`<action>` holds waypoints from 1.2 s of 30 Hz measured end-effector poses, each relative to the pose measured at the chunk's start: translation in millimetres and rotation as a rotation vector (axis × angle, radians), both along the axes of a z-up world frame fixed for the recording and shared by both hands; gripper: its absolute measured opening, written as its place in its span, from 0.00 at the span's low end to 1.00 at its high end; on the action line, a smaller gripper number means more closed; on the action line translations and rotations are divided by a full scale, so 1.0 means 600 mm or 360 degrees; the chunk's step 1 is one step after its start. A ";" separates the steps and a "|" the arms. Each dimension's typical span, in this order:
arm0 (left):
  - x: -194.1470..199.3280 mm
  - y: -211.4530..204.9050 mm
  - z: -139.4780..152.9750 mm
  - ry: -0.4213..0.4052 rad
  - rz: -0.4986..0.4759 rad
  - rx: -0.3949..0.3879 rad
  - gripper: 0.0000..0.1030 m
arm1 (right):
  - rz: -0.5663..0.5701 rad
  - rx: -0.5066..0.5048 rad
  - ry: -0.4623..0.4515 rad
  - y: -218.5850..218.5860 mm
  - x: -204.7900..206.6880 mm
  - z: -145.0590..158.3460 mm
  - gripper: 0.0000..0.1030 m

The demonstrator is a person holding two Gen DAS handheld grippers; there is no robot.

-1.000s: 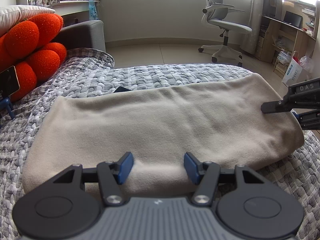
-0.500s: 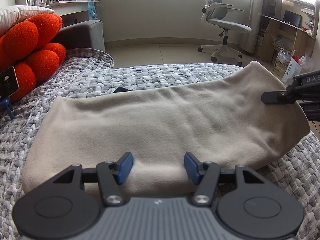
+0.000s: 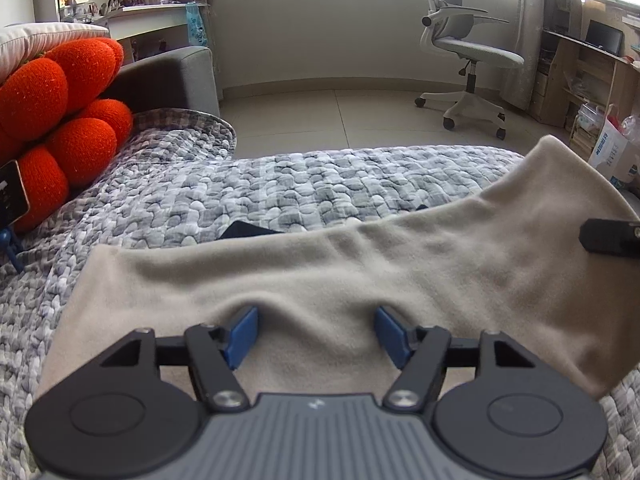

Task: Fold clothes
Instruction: 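Lift the bundle end with the right gripper and fold it toward the left gripper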

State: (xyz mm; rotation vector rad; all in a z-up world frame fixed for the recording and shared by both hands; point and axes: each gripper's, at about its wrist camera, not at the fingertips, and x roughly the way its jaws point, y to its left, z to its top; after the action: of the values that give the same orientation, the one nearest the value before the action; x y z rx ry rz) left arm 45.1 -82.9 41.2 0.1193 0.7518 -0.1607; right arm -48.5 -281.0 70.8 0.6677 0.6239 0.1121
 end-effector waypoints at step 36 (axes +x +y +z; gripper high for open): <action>-0.053 -0.011 0.008 -0.0022 -0.0135 0.0138 0.66 | -0.0072 0.0062 -0.0020 0.000 0.000 0.010 0.22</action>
State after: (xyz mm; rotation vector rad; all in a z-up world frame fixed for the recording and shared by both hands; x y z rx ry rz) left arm 13.4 -89.5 46.1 0.2350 0.7403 -0.2079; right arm -48.4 -280.9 76.6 0.7178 0.5956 0.0863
